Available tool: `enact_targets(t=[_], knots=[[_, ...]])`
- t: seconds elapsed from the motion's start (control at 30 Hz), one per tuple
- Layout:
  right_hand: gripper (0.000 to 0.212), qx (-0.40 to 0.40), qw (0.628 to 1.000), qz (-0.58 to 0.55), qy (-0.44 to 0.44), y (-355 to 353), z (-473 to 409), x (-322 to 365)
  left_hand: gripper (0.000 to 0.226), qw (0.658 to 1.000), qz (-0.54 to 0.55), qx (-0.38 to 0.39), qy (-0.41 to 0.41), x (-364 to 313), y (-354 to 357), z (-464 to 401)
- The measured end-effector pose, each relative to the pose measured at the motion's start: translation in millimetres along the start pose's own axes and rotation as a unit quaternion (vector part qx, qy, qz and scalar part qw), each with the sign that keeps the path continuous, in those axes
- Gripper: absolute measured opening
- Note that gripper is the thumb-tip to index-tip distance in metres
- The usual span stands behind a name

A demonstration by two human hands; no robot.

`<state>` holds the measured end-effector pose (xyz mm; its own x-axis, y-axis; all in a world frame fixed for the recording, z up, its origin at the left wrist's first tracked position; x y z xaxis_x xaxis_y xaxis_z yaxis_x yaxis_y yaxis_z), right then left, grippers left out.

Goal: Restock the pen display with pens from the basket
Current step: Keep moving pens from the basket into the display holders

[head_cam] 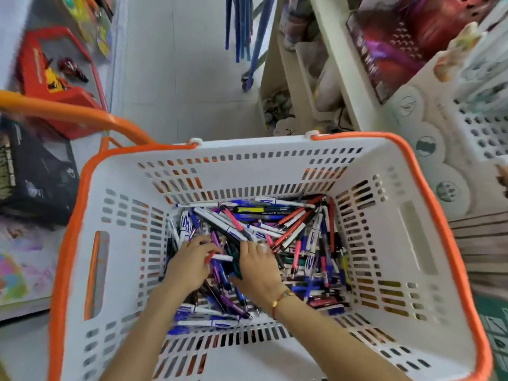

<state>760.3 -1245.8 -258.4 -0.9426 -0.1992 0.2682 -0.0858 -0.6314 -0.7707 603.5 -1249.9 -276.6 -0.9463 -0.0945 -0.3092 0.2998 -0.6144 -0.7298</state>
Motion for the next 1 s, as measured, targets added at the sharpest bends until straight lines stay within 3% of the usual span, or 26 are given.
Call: enact_targets(t=[0.1, 0.2, 0.27, 0.33, 0.4, 0.5, 0.6, 0.67, 0.8, 1.0], knots=[[0.069, -0.009, 0.999, 0.015, 0.051, 14, -11, 14, 0.048, 0.998, -0.021, 0.056, 0.012, 4, -9, -4], [0.060, -0.018, 0.996, -0.027, 0.086, 24, -19, 24, 0.057, 0.997, -0.036, 0.074, -0.009, 2, -14, -3], [0.054, -0.025, 0.995, -0.036, 0.088, 26, -24, 25, 0.058, 0.998, -0.037, 0.037, -0.032, 0, -21, 0], [0.046, -0.015, 0.996, -0.052, 0.073, 20, -24, 24, 0.045, 0.998, -0.018, -0.027, -0.058, -2, -31, 4], [0.045, 0.021, 0.996, -0.072, 0.046, 7, -21, 18, 0.030, 0.992, 0.037, -0.075, -0.095, -5, -41, 8], [0.041, 0.121, 0.979, -0.162, 0.032, -10, -15, -3, 0.027, 0.982, 0.085, -0.112, -0.127, -11, -51, 13], [0.009, 0.171, 0.925, -0.335, 0.059, -32, -1, -18, 0.037, 0.982, 0.072, -0.096, -0.144, -16, -57, 18], [0.011, 0.154, 0.883, -0.431, 0.104, -50, 14, -25, 0.051, 0.980, 0.139, -0.017, -0.143, -20, -60, 17], [0.020, 0.125, 0.754, -0.614, 0.194, -71, 40, -40, 0.049, 0.917, 0.332, 0.189, -0.112, -38, -68, 21], [0.018, 0.109, 0.679, -0.706, 0.172, -88, 60, -46, 0.059, 0.891, 0.369, 0.262, 0.042, -67, -77, 40]])
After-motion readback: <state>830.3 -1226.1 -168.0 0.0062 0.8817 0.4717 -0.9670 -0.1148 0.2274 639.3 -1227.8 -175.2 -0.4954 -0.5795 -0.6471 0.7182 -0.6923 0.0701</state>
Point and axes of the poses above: each hand's wrist, its own z-axis away from the middle knuckle, its own y-axis out of the palm, x = y × z, the point moved 1 cm from there along -z, towards the middle knuckle, and after that the axes turned 8 degrees about -z, right-handed, at the moved point
